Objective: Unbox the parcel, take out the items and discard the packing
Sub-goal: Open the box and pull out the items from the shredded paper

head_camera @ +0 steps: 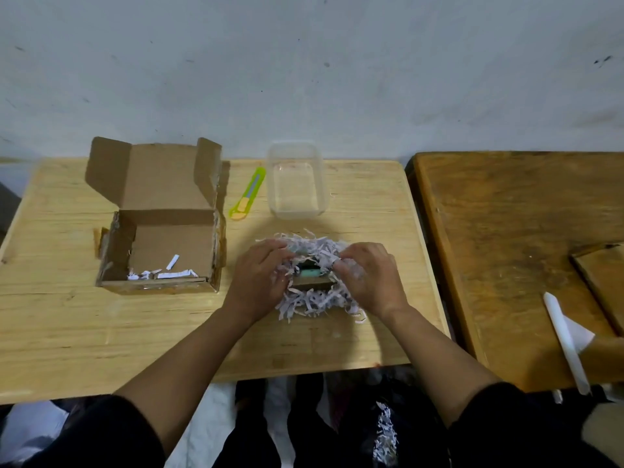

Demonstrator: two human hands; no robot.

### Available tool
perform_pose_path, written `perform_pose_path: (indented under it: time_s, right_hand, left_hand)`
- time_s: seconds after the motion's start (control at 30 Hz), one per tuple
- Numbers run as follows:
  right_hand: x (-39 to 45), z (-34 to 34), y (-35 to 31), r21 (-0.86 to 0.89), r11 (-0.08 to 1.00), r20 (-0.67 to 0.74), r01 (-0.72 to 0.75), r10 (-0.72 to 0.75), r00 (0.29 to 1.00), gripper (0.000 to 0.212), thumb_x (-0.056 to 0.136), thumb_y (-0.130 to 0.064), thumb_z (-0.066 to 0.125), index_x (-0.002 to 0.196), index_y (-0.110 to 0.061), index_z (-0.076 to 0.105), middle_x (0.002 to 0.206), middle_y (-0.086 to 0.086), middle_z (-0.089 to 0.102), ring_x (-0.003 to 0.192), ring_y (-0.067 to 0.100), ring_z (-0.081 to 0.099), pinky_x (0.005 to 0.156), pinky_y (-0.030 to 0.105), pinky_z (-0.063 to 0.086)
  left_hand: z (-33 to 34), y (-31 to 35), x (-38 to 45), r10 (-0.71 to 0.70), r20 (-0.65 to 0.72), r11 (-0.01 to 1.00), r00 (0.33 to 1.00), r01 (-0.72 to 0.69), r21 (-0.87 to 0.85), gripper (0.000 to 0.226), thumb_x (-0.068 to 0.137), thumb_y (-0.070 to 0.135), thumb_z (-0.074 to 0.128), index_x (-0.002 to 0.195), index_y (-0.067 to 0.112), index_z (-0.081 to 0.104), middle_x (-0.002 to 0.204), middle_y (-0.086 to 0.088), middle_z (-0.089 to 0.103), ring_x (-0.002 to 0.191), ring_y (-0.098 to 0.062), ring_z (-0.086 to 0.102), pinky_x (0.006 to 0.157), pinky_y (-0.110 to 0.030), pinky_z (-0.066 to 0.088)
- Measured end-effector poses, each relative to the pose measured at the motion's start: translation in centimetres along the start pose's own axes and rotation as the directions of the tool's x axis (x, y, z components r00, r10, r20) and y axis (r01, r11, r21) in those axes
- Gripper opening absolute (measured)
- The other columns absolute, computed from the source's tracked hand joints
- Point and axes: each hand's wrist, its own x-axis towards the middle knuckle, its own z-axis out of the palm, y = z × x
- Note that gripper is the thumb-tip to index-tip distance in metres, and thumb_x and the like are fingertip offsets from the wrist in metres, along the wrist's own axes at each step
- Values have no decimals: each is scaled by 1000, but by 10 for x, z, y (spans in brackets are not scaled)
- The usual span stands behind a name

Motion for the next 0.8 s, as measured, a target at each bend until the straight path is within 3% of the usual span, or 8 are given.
perform_pose_path:
  time_s: [0.1,0.17,0.27,0.37,0.47,0.53,0.6,0.8]
  right_hand:
    - [3,16,-5,-32,971,18,237,-236,972,34,83,-38,54,109,-21,66,114,4,65,109,23,58,88,39,48]
    - [4,25,-6,-117,956,140,270,-253,957,39,87,-38,46,119,-23,61,124,3,63,120,27,55,95,43,46]
    - [0,22,4,-158,974,155,160,-135,979,49,92,-41,27,132,-23,49,136,0,54,131,24,45,102,46,40]
    - [-1,12,17,-117,993,58,-9,16,998,45,95,-35,33,135,-17,44,133,4,54,125,21,48,101,47,41]
    - [3,11,12,-85,996,30,37,-35,999,46,93,-33,34,135,-14,45,133,6,54,125,21,50,97,46,46]
    - [4,19,2,-93,984,76,154,-147,986,47,94,-33,31,134,-14,47,131,6,57,125,22,50,95,43,47]
    - [2,26,-6,-124,976,107,178,-165,981,48,93,-34,29,133,-14,48,131,6,58,125,25,51,96,44,45]
    - [3,19,22,-224,974,73,-42,60,996,55,94,-41,22,138,-13,39,121,7,60,117,25,50,91,42,39]
  left_hand:
    - [5,17,0,34,109,999,993,-34,0,39,80,28,52,119,23,58,128,1,58,126,-19,46,99,-39,35]
    - [12,14,-3,-18,188,998,982,7,62,42,85,36,44,126,28,51,134,5,53,132,-18,40,100,-41,34]
    - [14,-2,-6,-126,191,987,973,103,125,41,88,39,38,127,30,47,130,2,54,128,-22,44,95,-42,42]
    - [7,-12,-8,-172,100,984,980,165,75,36,89,34,40,121,23,52,121,-2,58,117,-23,52,87,-42,49]
    - [4,-8,-5,-184,-1,981,983,184,67,35,90,30,42,119,15,53,121,-8,57,115,-24,52,87,-45,49]
    - [5,5,-2,-120,39,991,992,118,61,38,91,31,39,124,17,51,129,-7,54,123,-24,49,96,-43,42]
    - [9,16,-2,-97,146,995,984,91,50,46,91,37,31,130,20,48,136,-3,51,131,-22,42,99,-44,34]
    - [14,-9,-13,-344,218,939,913,329,105,52,90,44,23,134,22,40,132,-7,51,126,-26,44,96,-48,40]
